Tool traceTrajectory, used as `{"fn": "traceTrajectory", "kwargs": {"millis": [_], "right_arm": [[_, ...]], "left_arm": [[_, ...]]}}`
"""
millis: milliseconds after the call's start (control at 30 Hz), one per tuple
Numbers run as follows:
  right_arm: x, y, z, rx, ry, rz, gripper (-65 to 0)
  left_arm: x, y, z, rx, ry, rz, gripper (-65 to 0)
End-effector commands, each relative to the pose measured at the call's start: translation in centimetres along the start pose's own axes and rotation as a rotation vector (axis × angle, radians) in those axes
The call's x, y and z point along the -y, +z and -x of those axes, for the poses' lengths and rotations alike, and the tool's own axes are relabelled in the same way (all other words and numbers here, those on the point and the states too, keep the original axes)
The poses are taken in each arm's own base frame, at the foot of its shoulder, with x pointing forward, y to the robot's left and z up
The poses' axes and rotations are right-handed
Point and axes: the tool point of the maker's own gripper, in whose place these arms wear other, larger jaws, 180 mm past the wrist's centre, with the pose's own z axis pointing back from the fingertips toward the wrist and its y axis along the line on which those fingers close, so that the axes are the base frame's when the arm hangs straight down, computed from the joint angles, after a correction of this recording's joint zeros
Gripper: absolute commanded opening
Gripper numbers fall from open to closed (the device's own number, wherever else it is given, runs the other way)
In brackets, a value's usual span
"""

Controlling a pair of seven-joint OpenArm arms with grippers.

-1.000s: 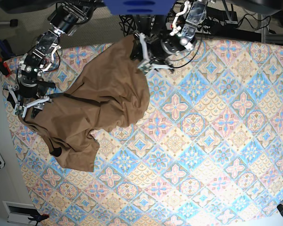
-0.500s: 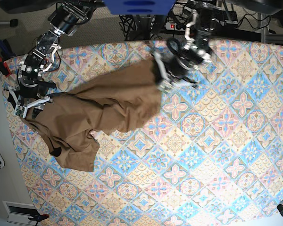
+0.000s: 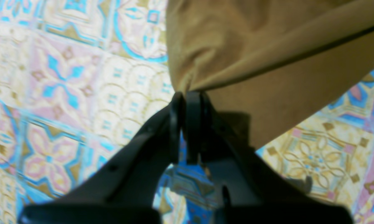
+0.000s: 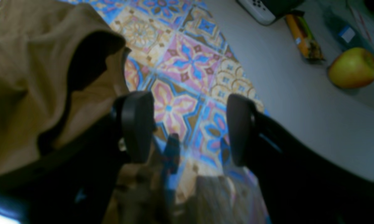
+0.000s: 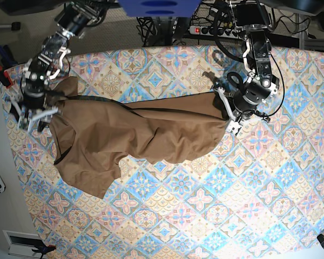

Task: Layout the t-shirt on the table in an organized manner, then fold the t-shirt properly
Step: 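Grasp the shirt with the left gripper and stretch it between grippers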

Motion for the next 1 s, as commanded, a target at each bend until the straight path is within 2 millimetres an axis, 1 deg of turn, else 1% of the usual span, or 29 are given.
{"fn": "traceTrajectory", "kwargs": {"millis": [0, 33, 100, 167, 267, 333, 433, 567, 600, 633, 733, 867, 967], "right_arm": [[0.7, 0.6, -1.3, 0.047, 0.000, 0.015, -29.6], [0.8, 1.1, -1.6, 0.066, -0.022, 0.006, -29.6], [0.8, 2.4, -3.1, 0.131, -0.090, -0.021, -29.6], [0.6, 3.7, -2.6, 0.144, -0.151, -0.062, -29.6], [0.0, 4.9, -1.0, 0.129, -0.249, -0.123, -29.6], [-0.1, 5.1, -1.3, 0.151, -0.299, -0.144, -29.6], [-0.2, 5.1, -1.0, 0.144, -0.315, -0.151, -29.6], [-0.5, 4.5, 1.0, 0.091, -0.332, -0.153, -29.6], [-0.6, 4.4, 1.4, 0.084, -0.335, -0.157, -29.6], [-1.0, 4.4, 1.6, 0.081, -0.331, -0.174, -29.6], [-2.6, 4.8, 0.9, 0.105, -0.291, -0.270, -29.6], [-2.1, 4.5, 2.3, 0.073, -0.308, -0.257, -29.6], [-2.2, 4.2, 3.4, 0.045, -0.321, -0.257, -29.6]], "left_arm": [[-0.3, 0.3, -1.1, 0.039, -0.006, -0.010, -65.0], [-0.3, 0.3, -0.9, 0.034, -0.010, -0.010, -65.0], [-0.2, 0.3, -0.9, 0.033, -0.012, -0.007, -65.0], [-0.1, 0.3, -0.8, 0.032, -0.007, -0.004, -65.0], [0.2, 0.3, -0.4, 0.026, -0.001, 0.004, -65.0], [0.2, 0.3, -0.4, 0.025, -0.001, 0.002, -65.0], [0.0, 0.3, -0.3, 0.021, -0.003, -0.001, -65.0], [0.0, 0.4, -0.2, 0.021, -0.004, -0.002, -65.0], [0.1, 0.4, 0.1, 0.014, -0.002, 0.001, -65.0], [0.2, 0.4, 0.4, 0.008, -0.002, 0.003, -65.0], [0.3, 0.4, 0.6, 0.002, -0.001, 0.005, -65.0], [0.3, 0.4, 0.6, 0.002, -0.001, 0.005, -65.0], [0.3, 0.4, 0.6, 0.002, -0.001, 0.005, -65.0]]}}
